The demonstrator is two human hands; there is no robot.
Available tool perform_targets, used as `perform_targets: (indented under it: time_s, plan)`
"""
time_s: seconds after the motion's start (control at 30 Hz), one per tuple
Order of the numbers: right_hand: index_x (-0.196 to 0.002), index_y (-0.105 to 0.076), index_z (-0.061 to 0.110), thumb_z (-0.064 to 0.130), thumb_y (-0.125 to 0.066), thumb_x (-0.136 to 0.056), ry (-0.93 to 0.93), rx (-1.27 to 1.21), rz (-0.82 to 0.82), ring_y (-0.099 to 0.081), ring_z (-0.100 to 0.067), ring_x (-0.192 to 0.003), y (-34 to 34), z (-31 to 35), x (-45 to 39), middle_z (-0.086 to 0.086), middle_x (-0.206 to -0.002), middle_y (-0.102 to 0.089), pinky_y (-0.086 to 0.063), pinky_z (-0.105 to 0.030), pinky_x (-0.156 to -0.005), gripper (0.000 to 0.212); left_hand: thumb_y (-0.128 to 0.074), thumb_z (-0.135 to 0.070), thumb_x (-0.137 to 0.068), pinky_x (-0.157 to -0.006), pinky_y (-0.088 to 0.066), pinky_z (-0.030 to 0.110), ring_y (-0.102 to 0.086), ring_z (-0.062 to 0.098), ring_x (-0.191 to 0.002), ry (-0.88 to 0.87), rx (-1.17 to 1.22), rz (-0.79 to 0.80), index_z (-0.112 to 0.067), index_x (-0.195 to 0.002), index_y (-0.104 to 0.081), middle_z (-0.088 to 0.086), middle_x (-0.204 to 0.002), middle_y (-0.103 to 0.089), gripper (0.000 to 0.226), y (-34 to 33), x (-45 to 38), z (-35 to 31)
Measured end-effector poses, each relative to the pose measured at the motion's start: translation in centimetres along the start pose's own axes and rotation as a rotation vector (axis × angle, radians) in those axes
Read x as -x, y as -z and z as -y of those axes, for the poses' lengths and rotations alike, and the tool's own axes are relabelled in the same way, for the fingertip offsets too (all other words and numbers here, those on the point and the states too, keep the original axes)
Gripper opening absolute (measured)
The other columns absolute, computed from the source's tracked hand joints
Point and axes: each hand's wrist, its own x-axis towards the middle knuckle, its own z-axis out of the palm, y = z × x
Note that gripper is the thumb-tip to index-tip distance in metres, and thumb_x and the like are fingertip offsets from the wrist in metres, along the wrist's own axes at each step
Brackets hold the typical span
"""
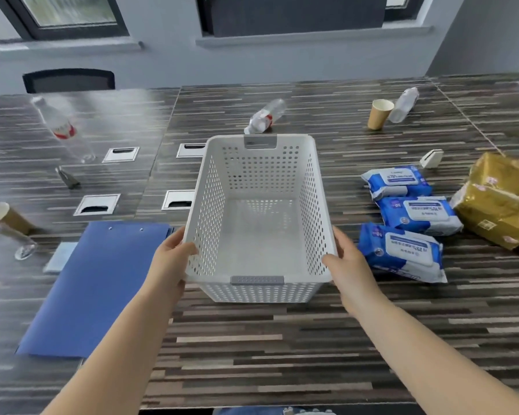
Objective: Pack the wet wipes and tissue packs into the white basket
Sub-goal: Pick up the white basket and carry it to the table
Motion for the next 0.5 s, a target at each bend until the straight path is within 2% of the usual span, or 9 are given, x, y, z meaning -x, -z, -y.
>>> perform_targets:
  time_s: [0.1,0.3,0.4,0.47,0.5]
  plan:
    - [-0.143,-0.036,0.032,-0.002,-0.041,-0.09,0.037,0.104,0.033,-0.053,-0.014,-0.113,-0.8,1.5,-2.2,0.006,-0.127,-0.055,-0.047,-0.03,-0.088,0.063,-0.038,0.008,-0.084,-0.066,-0.049,0.031,-0.062,0.023,-0.074,0.004,-0.012,-0.018,-0.028,-0.112,-0.064,0.0,-0.09,-0.07,0.053,-0.2,-2.3,-1.4]
    - [-0.146,-0.03,0.033,-0.001,-0.036,-0.091,0.063,0.162,0.105,-0.047,-0.017,-0.123,-1.1,2.9,-5.1,0.006,-0.135,-0.049,-0.043,-0.032,-0.094,0.065,-0.039,0.006,-0.087,-0.063,-0.051,0.029,-0.062,0.02,-0.074,-0.017,-0.045,-0.045,-0.025,-0.112,-0.061,0.0,-0.089,-0.067,0.046,-0.7,-4.9,-2.5]
    - [-0.145,-0.033,0.032,0.004,-0.038,-0.094,0.083,0.158,0.117,-0.05,-0.012,-0.113,-1.0,3.1,-5.6,0.011,-0.124,-0.051,-0.042,-0.027,-0.086,0.058,-0.04,0.005,-0.088,-0.068,-0.052,0.032,-0.063,0.02,-0.077,-0.056,-0.065,-0.039,-0.026,-0.111,-0.062,0.0,-0.095,-0.068,0.044,-0.6,-5.2,-2.2]
    - [-0.143,-0.035,0.03,0.011,-0.041,-0.096,0.082,0.147,0.127,-0.051,-0.01,-0.108,-0.7,2.9,-5.9,0.012,-0.121,-0.053,-0.042,-0.025,-0.082,0.051,-0.04,0.003,-0.089,-0.072,-0.052,0.033,-0.063,0.022,-0.082,-0.094,-0.129,-0.036,-0.033,-0.106,-0.063,0.001,-0.103,-0.068,0.047,-0.5,-5.3,-2.0]
    - [-0.142,-0.037,0.028,0.015,-0.043,-0.097,0.079,0.145,0.141,-0.053,-0.01,-0.106,-0.5,2.9,-6.0,0.011,-0.122,-0.054,-0.043,-0.024,-0.08,0.047,-0.041,0.002,-0.089,-0.071,-0.051,0.033,-0.063,0.023,-0.086,-0.123,-0.191,-0.041,-0.037,-0.111,-0.062,0.0,-0.109,-0.067,0.05,-0.5,-5.5,-2.0]
